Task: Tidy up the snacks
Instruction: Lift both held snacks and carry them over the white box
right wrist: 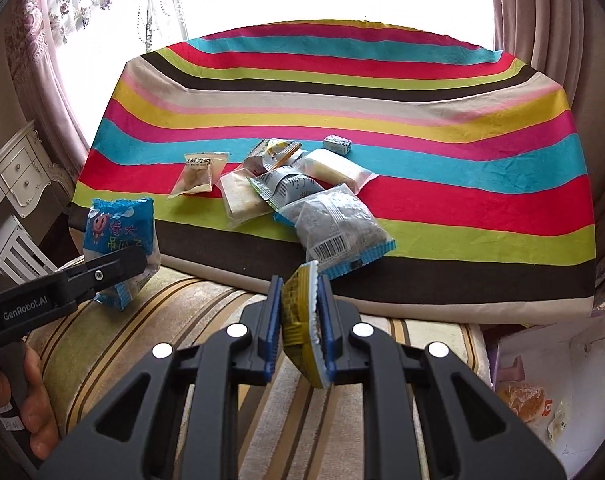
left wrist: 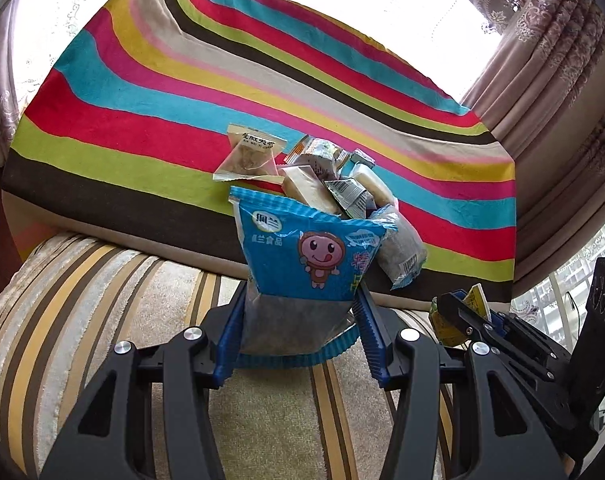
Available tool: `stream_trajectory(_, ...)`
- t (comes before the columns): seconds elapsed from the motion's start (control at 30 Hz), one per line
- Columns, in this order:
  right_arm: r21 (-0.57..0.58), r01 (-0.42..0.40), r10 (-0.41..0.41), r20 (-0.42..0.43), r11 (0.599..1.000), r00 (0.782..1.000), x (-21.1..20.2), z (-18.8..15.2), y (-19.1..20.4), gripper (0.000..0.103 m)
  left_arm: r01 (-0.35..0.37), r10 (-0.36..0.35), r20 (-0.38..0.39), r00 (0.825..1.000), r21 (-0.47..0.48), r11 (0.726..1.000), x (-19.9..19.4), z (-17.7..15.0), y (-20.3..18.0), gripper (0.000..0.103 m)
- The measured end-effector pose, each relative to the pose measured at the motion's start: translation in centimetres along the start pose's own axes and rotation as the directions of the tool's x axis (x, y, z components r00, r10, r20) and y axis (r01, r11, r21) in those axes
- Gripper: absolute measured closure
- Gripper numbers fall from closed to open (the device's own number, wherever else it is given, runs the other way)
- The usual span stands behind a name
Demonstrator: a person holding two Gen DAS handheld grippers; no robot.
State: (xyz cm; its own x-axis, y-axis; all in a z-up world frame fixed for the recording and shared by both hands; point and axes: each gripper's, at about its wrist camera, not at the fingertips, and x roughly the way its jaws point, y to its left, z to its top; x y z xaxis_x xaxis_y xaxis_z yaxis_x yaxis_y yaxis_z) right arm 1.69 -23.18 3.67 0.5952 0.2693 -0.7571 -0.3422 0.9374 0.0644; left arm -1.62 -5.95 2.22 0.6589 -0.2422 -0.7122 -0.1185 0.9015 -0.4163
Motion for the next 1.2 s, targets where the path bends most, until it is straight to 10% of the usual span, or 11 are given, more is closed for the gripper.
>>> stream_trajectory(0.63, 0.054, 0.011, -0.012, 0.006, 0.998, 1.000, -1.5, -0.5, -2.1, 0.085, 0.031, -0.030, -0.017, 0.999, 0.085, 0.996, 0.7, -0.4, -2.7, 0.054)
stream_trajectory(1.2, 0.260, 0.028, -0.036, 0.025, 0.965, 0.999, -5.2, -3.6, -12.5, 0.085, 0.090, -0.049, -0.133, 0.990, 0.323, 0.942, 4.1, -1.8, -12.7, 0.054)
